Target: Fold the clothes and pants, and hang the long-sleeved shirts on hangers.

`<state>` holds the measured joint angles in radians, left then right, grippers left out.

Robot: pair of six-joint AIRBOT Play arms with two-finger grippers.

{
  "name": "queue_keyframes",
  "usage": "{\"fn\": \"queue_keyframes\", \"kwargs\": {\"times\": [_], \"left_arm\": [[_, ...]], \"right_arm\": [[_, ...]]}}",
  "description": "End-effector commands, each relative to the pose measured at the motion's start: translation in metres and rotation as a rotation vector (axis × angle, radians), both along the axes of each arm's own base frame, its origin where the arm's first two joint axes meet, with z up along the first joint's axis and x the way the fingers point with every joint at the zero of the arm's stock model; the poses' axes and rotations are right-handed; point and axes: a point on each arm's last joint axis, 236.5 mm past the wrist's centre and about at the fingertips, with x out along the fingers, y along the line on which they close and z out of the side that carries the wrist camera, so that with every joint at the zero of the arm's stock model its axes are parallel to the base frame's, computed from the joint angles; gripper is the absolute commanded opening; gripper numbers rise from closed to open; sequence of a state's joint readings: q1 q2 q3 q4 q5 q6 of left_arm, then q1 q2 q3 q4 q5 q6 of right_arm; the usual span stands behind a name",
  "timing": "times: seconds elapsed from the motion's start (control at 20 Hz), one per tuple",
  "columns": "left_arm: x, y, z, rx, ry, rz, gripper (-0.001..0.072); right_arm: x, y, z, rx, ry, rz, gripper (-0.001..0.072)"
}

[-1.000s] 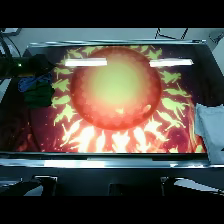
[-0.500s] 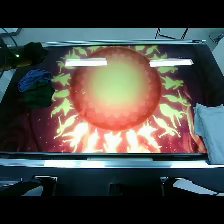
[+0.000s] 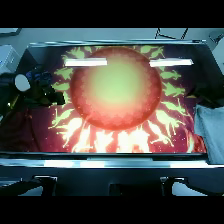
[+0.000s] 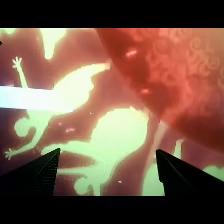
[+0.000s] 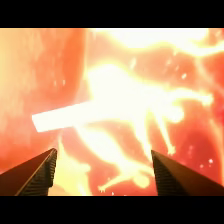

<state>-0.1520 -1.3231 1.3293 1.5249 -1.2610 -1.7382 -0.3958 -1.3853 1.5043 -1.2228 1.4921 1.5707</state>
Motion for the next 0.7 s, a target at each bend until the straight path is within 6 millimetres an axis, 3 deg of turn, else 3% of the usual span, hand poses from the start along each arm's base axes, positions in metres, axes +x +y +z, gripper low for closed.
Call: {"fn": "queue_keyframes", "kwargs": {"times": [0.0,0.65], "left_arm": [[-0.0236,-0.0017,-0.026,0.007,0.005,-0.016,0.072],[-0.0226,-0.0004,-0.0278,0.007,0.007,-0.012,0.072]], "right_arm": [[-0.0076,0.0248,-0.0237,-0.021,0.02,0.051,0.068],[-0.0124,0.0231,-0.0249,-0.023,0.041,0.046,0.068]]}}
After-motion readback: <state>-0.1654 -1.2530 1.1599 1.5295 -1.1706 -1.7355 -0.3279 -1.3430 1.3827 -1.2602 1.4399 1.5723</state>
